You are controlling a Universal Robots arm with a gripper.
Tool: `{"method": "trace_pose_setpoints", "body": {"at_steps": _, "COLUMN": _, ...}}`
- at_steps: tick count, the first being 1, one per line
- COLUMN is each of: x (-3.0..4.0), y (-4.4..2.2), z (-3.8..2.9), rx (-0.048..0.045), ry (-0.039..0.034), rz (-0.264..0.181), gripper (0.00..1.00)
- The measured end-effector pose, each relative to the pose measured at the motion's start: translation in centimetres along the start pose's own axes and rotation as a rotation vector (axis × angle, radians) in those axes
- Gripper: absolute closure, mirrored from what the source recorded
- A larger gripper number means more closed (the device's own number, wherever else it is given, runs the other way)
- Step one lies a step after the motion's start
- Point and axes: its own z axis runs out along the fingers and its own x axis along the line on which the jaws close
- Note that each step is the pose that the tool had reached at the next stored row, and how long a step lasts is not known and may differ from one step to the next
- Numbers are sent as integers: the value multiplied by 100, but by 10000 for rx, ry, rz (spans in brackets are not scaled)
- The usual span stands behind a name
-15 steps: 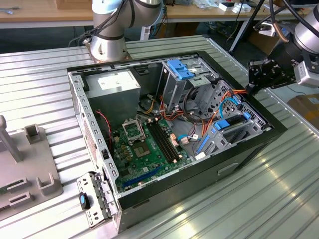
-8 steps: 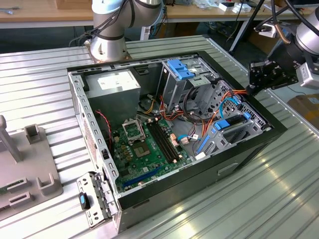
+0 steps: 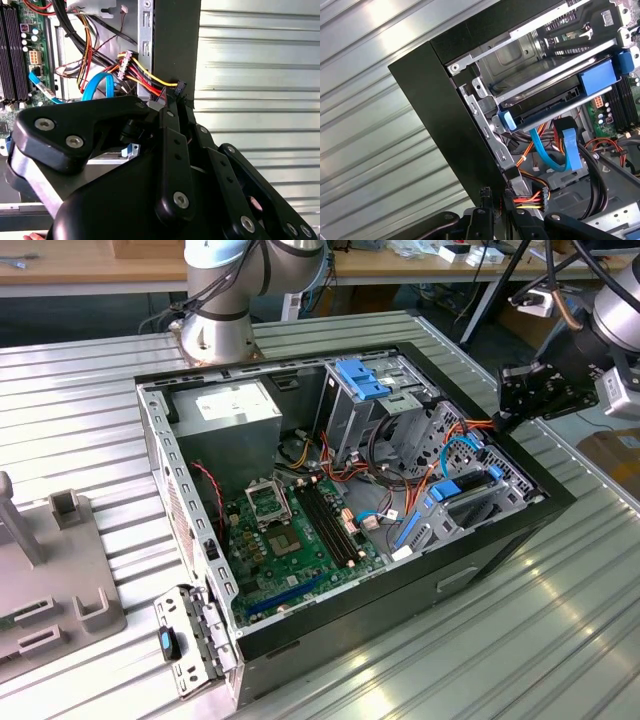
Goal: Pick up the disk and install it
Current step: 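Insert the first disk wire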
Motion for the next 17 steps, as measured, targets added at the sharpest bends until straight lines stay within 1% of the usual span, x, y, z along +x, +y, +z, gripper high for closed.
{"method": "trace_pose_setpoints", "body": {"at_steps": 3, "x": 0, "y": 0, "z": 1, "rx": 1, "ry": -1, "rz": -3, "gripper": 78}}
{"method": "trace_pose_setpoints", "body": {"at_steps": 5, "x": 0, "y": 0, "z": 1, "rx": 1, "ry": -2, "rz": -3, "gripper": 84}}
{"method": "trace_pose_setpoints", "body": {"at_steps": 12, "x": 0, "y": 0, "z": 1, "rx": 2, "ry": -2, "rz": -4, "gripper": 84}}
{"method": "trace_pose_setpoints", "body": {"at_steps": 17, "x": -1, "y": -14, "z": -51, "rx": 2, "ry": -2, "rz": -4, "gripper": 84}}
